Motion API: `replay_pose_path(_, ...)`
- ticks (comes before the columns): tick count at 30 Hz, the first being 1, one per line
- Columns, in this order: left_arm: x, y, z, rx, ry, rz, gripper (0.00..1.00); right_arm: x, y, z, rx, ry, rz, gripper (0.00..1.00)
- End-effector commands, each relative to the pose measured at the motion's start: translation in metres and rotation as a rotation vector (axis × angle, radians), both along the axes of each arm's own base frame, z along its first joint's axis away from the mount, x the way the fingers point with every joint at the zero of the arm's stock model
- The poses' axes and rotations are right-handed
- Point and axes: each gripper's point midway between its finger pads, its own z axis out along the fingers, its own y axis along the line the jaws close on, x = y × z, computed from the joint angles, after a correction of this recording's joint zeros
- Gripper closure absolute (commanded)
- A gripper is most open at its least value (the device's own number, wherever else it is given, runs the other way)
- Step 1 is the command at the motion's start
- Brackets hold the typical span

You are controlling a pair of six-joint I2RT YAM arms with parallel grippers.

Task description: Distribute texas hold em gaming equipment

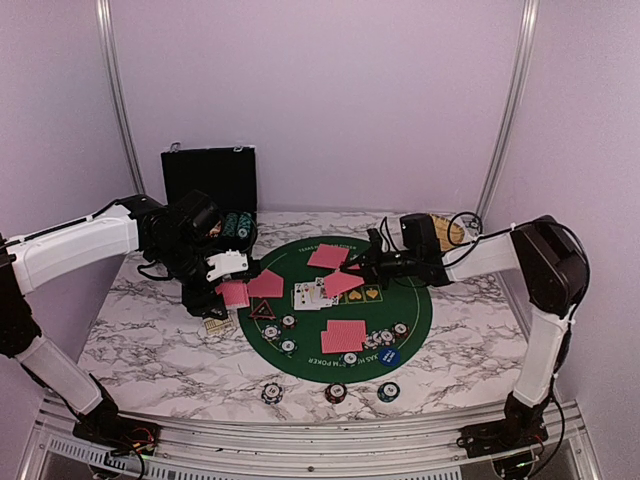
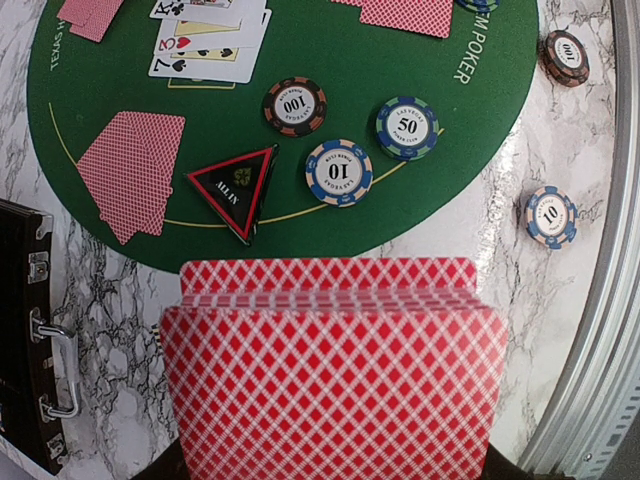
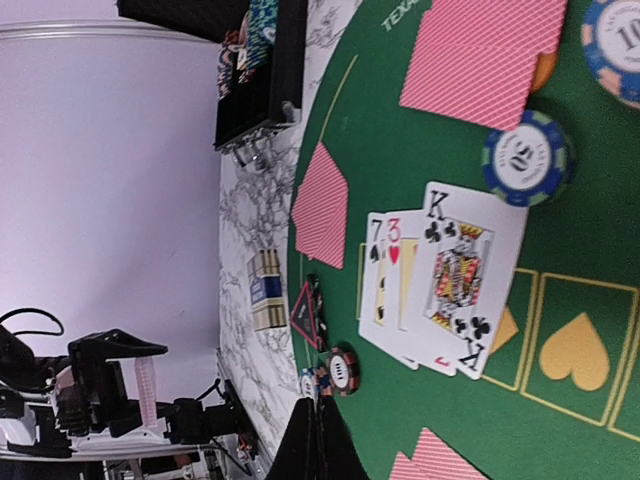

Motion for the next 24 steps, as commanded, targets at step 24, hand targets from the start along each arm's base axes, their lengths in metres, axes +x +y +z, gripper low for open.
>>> replay_pose_path(24,-0.001,0.001,0.013,-0.029,-0.023,0.008,1.00,0.065,-0.027,-0.072,-0.251,-0.104,-0.177,0.91)
